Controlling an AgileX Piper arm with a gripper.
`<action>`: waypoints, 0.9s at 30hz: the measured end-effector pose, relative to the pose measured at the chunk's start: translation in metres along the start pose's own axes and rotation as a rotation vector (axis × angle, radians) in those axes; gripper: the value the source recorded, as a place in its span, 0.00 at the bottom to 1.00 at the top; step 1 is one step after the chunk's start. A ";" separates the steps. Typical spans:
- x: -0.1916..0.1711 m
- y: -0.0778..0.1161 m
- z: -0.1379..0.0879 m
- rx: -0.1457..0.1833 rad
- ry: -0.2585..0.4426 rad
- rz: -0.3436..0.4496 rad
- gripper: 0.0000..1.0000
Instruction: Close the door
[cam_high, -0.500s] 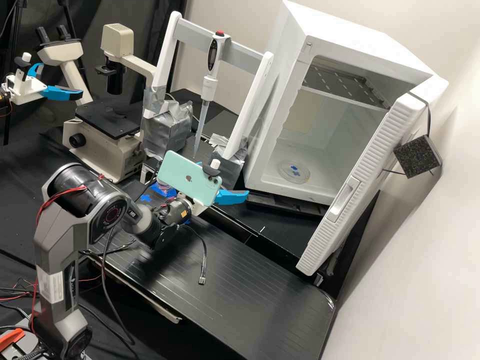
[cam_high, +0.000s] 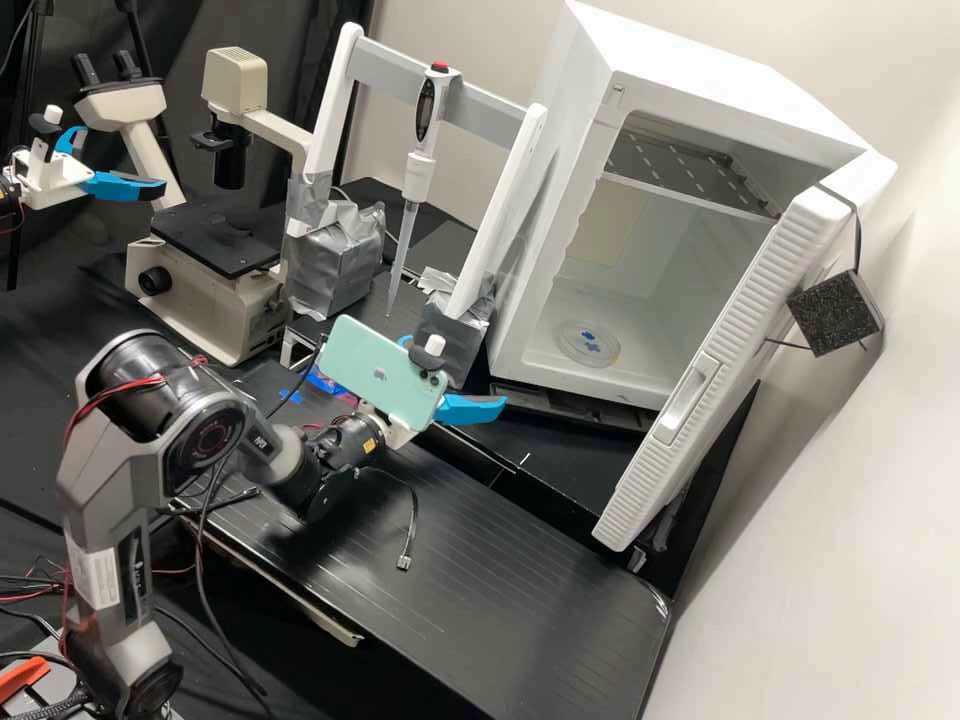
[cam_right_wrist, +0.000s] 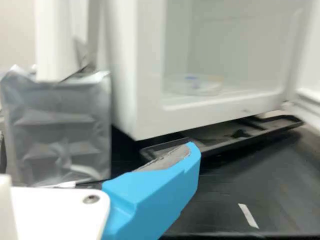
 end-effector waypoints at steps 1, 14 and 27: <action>-0.005 0.003 0.002 0.007 0.006 0.016 1.00; -0.082 0.096 0.042 0.084 -0.053 0.376 1.00; -0.085 0.150 0.079 0.112 -0.128 0.550 1.00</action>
